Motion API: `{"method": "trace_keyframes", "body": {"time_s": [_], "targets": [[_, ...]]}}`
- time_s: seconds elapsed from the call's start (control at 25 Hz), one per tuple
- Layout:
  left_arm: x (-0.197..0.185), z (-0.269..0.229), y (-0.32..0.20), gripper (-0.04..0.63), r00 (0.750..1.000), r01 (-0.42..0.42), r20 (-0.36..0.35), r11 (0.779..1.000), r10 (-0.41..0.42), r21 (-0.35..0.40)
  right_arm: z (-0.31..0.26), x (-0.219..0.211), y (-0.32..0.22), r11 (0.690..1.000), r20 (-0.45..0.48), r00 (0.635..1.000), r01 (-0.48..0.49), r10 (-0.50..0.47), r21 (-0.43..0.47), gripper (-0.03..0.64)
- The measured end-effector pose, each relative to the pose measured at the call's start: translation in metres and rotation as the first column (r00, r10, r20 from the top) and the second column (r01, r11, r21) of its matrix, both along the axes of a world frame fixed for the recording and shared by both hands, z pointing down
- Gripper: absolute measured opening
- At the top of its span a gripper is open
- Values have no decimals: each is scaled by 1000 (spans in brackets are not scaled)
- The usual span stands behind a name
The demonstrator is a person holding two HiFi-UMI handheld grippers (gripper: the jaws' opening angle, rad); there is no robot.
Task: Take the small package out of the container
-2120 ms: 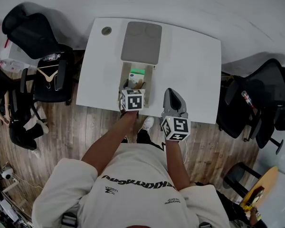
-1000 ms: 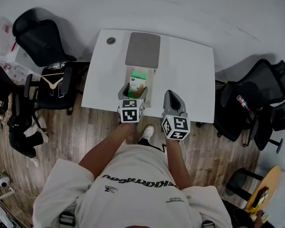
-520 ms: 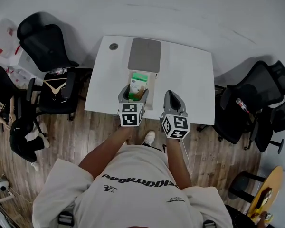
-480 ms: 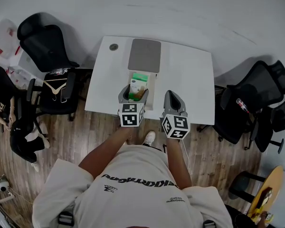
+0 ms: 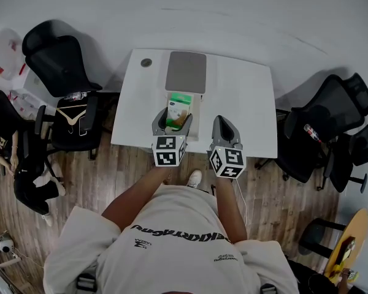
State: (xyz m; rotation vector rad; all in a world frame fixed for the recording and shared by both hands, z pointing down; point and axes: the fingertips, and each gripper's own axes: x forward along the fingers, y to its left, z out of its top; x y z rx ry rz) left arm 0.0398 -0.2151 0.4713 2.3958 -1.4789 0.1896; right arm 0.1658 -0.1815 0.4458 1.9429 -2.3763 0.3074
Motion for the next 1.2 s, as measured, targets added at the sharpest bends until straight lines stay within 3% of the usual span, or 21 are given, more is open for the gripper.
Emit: {"method": "trace_keyframes", "body": {"time_s": [1.2], "targets": [[-4, -35, 17, 360, 1000, 27, 8, 991, -29, 131, -8, 2, 13, 1000, -10, 1000, 12, -11, 21, 0]]}}
